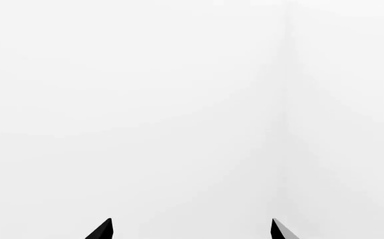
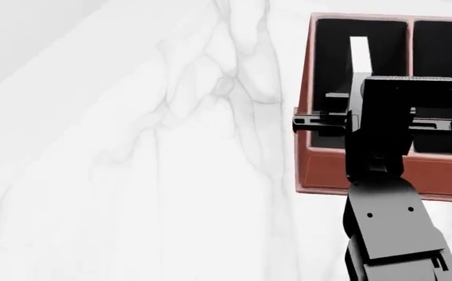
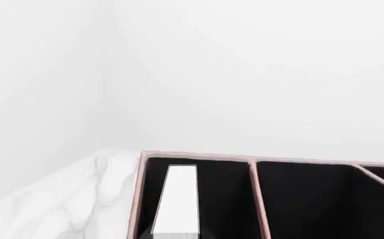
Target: Pick up the book and place it in the left compartment of the caddy.
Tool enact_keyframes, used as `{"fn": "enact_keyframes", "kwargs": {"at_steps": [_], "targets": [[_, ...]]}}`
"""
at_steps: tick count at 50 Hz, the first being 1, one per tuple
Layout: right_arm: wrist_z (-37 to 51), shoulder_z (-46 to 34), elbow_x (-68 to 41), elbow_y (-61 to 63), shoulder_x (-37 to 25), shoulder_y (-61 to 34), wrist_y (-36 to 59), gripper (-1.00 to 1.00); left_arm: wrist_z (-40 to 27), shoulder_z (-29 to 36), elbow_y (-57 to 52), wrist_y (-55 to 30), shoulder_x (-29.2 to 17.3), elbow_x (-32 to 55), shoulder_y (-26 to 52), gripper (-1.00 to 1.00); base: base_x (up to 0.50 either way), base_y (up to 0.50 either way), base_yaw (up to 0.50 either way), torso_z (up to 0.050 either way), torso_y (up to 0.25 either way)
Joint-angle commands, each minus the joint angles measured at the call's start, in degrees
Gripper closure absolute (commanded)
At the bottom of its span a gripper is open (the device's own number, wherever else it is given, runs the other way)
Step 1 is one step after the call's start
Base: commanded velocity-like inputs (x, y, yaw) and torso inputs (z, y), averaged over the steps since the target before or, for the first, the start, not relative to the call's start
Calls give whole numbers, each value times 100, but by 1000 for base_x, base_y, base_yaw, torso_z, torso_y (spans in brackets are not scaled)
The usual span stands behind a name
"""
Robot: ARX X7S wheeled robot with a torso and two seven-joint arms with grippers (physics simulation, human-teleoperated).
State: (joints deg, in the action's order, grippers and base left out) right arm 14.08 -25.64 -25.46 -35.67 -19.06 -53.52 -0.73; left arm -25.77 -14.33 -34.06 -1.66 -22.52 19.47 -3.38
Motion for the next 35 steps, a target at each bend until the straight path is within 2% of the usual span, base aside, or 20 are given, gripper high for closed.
{"fn": "enact_keyframes", "kwargs": {"at_steps": [1, 4, 17, 35], "targets": [[-165, 94, 446, 95, 100, -123, 29, 100, 170, -111, 173, -166, 123, -107, 152, -100, 0, 0, 0, 0, -250], [-161, 97, 442, 113, 96, -116, 19, 100, 162, -149, 168, -225, 122, 13, 161, -100, 0, 0, 0, 0, -210], [-193, 88, 472, 10, 124, -194, -106, 100, 129, -130, 165, -251, 126, 37, 146, -100, 0, 0, 0, 0, 0], [-500, 103, 634, -1560, 454, -945, -863, 100, 115, -165, 155, -216, 120, 84, 92, -100, 0, 0, 0, 0, 1]]}}
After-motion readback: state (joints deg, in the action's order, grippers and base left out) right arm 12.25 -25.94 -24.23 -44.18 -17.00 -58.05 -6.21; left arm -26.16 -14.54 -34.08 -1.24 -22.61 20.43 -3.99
